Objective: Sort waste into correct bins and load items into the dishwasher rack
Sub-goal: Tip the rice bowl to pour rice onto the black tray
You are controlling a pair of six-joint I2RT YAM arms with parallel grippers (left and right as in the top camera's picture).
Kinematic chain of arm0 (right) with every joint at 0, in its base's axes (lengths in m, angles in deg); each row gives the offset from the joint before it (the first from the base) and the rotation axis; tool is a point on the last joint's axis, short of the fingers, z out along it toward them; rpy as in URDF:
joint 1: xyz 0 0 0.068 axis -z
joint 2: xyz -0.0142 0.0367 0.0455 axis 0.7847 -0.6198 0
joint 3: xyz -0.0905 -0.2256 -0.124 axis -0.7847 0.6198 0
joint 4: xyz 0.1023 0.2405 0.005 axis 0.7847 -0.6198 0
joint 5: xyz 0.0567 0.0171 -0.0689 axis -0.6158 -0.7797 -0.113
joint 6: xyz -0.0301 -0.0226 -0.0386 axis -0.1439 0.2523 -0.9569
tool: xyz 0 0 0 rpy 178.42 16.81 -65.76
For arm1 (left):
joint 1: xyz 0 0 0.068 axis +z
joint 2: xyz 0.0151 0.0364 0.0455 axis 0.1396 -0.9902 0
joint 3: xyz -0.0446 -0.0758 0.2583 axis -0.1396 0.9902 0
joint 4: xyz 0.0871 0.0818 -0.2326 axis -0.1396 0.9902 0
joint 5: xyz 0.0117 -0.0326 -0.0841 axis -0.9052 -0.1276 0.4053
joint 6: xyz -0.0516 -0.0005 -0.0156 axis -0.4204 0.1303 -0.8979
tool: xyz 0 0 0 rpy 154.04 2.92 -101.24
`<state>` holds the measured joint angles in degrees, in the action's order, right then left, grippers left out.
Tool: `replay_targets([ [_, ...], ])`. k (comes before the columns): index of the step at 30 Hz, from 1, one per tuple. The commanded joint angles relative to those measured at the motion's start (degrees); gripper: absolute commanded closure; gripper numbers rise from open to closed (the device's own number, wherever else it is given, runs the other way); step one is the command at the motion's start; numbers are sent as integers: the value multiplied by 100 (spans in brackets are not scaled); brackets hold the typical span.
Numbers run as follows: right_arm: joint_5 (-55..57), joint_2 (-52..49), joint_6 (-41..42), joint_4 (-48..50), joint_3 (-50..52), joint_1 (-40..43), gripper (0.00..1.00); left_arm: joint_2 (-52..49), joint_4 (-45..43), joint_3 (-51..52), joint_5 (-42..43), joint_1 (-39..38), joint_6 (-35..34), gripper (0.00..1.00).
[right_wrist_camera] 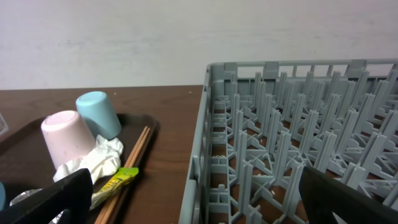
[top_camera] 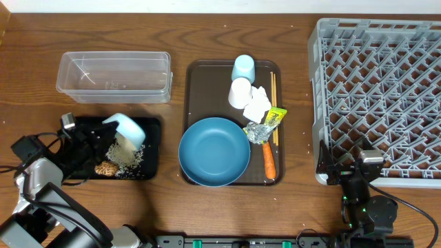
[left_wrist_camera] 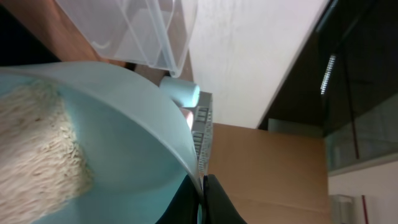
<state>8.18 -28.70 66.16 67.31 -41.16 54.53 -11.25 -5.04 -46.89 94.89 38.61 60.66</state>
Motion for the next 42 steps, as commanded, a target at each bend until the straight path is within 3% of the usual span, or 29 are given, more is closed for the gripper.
replay_targets([
  [1,33,37,-9,-7,20,105,1,-22,17,35,407,181,160,94],
  [17,33,37,-9,-7,20,105,1,-20,485,48,603,520,61,94],
  [42,33,37,-9,-7,20,105,1,-22,-402,48,599,608,-802,94],
])
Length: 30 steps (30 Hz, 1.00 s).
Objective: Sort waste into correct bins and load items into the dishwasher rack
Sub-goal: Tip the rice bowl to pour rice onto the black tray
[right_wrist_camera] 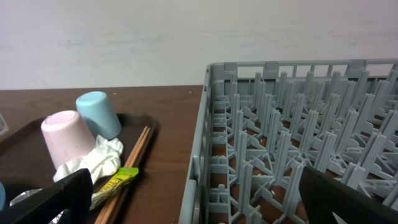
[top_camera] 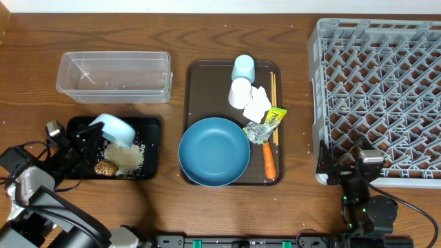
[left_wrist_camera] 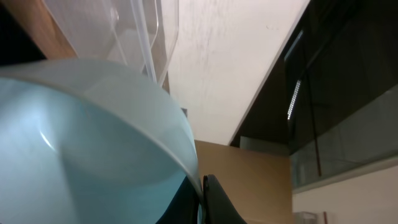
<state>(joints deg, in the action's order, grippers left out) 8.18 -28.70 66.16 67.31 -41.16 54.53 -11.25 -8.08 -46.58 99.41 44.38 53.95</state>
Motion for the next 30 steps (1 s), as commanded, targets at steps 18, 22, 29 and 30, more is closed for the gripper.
replay_targets([
  [18,33,37,-11,-7,20,105,1,22,-450,15,157,13,-289,94],
  [22,33,37,-9,-7,20,105,1,22,-675,15,31,9,-181,94],
  [29,33,37,-9,-7,20,105,1,83,-365,15,-35,-199,-138,94],
  [30,33,37,-9,-7,20,105,1,92,-317,15,-31,-260,-138,94],
])
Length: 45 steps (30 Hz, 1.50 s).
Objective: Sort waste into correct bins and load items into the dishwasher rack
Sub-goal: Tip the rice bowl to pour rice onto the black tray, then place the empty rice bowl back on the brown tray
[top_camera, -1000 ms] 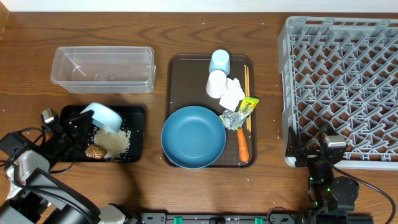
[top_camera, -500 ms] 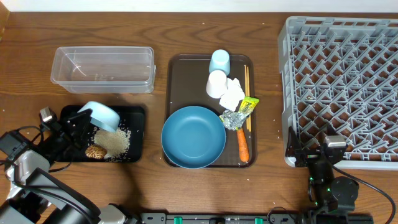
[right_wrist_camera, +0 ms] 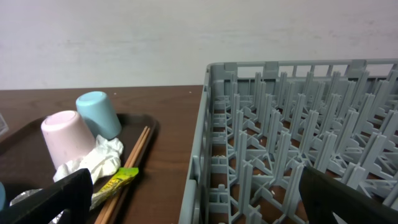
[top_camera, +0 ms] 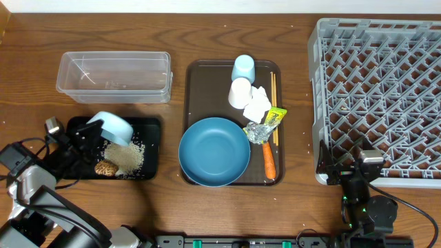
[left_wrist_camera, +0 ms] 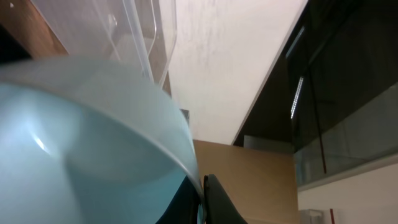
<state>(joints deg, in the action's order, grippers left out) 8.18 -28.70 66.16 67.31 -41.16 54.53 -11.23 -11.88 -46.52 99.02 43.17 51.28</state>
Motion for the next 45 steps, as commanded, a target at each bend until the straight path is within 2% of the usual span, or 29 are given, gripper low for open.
replay_targets([
  [1,33,37,-9,-7,20,105,1,114,127,9,9,-205,129,94],
  [5,33,37,-9,-7,20,105,1,402,188,9,-35,-564,101,94],
  [8,33,37,-9,-7,20,105,1,881,214,9,-389,-839,-133,94],
  [18,33,37,-9,-7,20,105,1,3143,249,-7,-1969,-2057,-1705,94],
  [21,33,37,-9,-7,20,105,1,3637,219,-35,-2734,-2588,-1838,94],
  [26,33,37,-9,-7,20,105,1,4124,-66,-42,-4470,-3567,-1768,94],
  [28,33,37,-9,-7,20,105,1,4157,-341,-42,-5257,-4092,-1707,94],
  [37,33,37,-9,-7,20,107,1,3554,-1869,-42,-7530,-6159,-1506,94],
  [45,33,37,-9,-7,20,105,1,2046,-3145,-42,-8712,-7438,-883,94],
])
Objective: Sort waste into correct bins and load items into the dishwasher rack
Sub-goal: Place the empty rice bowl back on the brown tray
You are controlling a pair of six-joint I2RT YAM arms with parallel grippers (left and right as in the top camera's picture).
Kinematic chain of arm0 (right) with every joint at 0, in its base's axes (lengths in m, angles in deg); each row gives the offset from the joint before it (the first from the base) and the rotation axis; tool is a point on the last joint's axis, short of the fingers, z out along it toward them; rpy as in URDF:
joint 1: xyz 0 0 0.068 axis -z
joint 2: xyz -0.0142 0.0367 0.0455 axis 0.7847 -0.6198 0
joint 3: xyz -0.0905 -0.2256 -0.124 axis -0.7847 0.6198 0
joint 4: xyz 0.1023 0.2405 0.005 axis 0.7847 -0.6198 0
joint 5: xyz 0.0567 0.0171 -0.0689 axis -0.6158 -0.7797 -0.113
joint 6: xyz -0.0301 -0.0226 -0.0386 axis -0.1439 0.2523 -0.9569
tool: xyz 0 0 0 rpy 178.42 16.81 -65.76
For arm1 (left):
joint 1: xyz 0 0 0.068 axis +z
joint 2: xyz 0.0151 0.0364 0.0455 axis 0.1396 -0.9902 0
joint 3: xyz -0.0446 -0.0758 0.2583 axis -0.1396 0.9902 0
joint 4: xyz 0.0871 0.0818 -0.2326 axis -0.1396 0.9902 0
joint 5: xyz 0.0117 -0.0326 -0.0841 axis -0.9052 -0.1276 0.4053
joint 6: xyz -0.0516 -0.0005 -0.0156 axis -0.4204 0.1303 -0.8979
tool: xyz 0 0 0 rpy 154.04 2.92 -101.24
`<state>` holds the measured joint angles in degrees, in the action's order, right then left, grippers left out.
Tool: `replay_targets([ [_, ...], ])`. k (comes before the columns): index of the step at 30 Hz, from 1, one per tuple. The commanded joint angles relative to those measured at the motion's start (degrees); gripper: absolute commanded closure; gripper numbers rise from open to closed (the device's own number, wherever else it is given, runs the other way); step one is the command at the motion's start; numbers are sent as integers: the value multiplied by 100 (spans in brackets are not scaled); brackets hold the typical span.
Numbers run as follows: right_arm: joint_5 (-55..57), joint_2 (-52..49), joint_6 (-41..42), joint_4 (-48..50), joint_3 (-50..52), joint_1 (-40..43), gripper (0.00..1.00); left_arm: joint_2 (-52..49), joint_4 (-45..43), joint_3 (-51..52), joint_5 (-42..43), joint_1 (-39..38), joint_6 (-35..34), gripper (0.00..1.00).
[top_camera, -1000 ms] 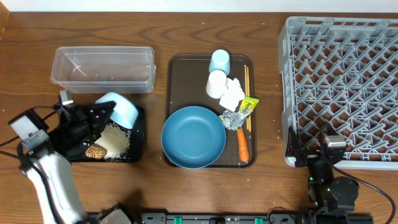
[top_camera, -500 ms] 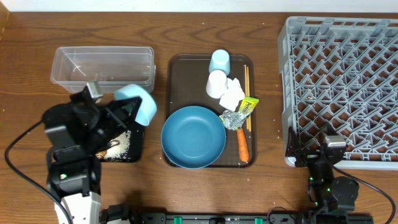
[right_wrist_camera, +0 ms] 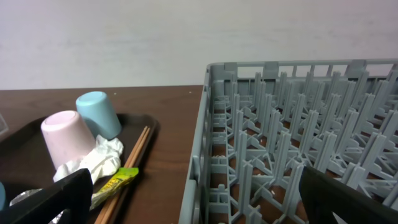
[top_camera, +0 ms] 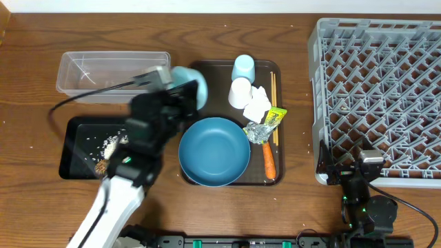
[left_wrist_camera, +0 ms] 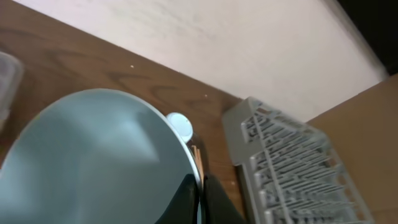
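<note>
My left gripper is shut on the rim of an empty light-blue bowl, held over the far left corner of the brown tray. In the left wrist view the bowl fills the left side, with the fingers pinching its edge. The tray holds a blue plate, blue cup, pink cup, napkin, chopsticks, green wrapper, foil and carrot. The grey dishwasher rack stands at the right. My right gripper rests open by its near left corner.
A black bin tray at the left holds scattered rice and brown scraps, partly hidden by my left arm. A clear plastic container sits behind it. In the right wrist view the rack wall is close on the right.
My left gripper, with the empty bowl in it, was over the black bin tray and is now further right, over the brown tray's far left corner. The right arm has not moved.
The left gripper held the bowl tipped over the black bin tray with rice still inside. Then the rice lay in the bin and the bowl was empty, still over the bin. Now the bowl is beside the cups. The right gripper stayed open throughout.
</note>
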<state>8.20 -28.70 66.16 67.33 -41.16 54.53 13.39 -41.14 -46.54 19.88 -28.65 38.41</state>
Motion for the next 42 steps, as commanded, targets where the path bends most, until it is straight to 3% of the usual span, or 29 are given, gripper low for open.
replay_targets([
  [1,31,37,-9,-9,20,105,1,-682,-391,-39,-968,-352,448,94],
  [9,31,37,-9,-9,20,105,1,-2328,-1847,-42,-1196,-485,658,94],
  [17,31,37,-9,-9,20,105,1,-3047,-1991,-120,-1423,-485,787,94],
  [19,31,37,-9,-9,20,105,1,-3064,-1919,-120,-1429,-485,787,92],
  [22,31,37,-9,-9,20,105,1,-3062,-1893,-120,-1425,-485,787,78],
  [25,31,37,-9,-9,20,105,1,-3062,-1888,-118,-1423,-485,787,70],
  [32,31,37,-9,-9,20,105,1,-2629,-1773,-120,-1248,-487,782,68],
  [37,31,37,-9,-9,20,105,1,-1545,-807,-120,-1244,-487,782,68],
  [39,31,37,-9,-9,20,105,1,-938,-129,-120,-990,-485,785,56],
  [41,31,37,-9,-9,20,105,1,-466,461,-118,-669,-485,782,17],
  [42,31,37,-9,-9,20,107,1,-138,831,-118,-511,-485,761,11],
])
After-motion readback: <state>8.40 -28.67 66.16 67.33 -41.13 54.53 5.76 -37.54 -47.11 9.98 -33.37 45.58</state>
